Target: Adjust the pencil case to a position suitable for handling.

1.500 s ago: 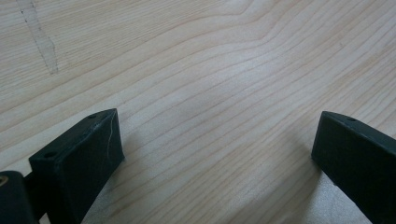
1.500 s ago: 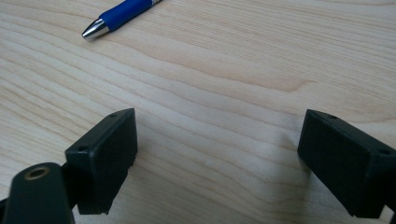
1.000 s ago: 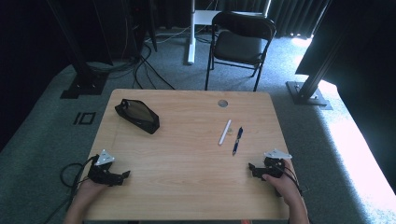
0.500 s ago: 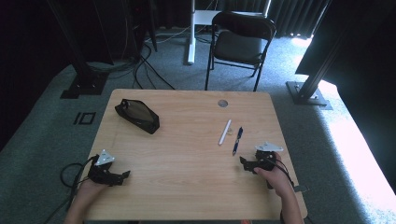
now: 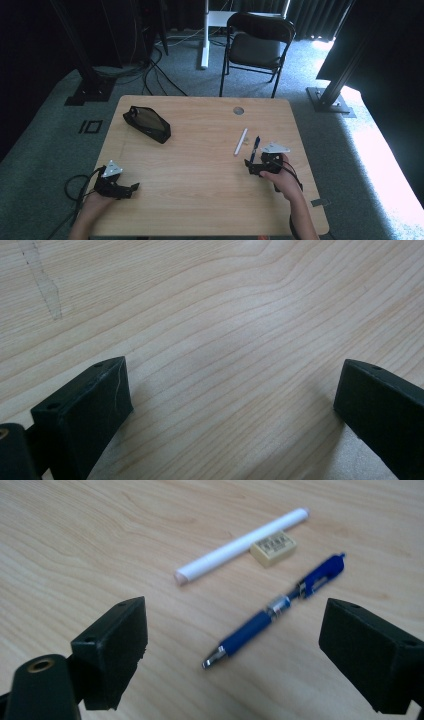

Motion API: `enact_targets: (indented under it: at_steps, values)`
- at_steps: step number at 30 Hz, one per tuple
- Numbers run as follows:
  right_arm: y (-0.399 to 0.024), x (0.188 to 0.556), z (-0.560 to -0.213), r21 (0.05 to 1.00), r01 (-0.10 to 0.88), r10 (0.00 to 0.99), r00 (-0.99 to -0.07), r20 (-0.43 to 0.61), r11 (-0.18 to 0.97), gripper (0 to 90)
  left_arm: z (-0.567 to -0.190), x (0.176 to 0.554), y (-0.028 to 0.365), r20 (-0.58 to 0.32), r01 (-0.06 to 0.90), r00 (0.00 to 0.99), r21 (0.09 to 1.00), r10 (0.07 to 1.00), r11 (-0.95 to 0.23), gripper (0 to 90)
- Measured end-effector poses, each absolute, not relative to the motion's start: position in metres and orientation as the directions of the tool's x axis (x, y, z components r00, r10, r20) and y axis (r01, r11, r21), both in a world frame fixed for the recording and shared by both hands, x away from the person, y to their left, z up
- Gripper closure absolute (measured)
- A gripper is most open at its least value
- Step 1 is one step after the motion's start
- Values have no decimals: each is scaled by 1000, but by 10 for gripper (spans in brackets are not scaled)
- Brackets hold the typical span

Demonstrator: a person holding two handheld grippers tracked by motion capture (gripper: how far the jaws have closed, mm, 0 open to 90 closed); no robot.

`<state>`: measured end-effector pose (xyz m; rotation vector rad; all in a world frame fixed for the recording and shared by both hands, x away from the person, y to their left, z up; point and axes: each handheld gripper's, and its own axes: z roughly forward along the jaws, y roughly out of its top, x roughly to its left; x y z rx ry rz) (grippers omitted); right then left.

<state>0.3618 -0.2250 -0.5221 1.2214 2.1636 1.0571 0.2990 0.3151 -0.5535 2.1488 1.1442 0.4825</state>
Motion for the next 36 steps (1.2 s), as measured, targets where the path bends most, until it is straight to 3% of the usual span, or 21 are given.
enact_targets:
  at_steps: [36]
  values:
    - [-122,401,-511,819,441,737,-675,34,366,119,-553,299,315,19,595,552,691,834,-410,21]
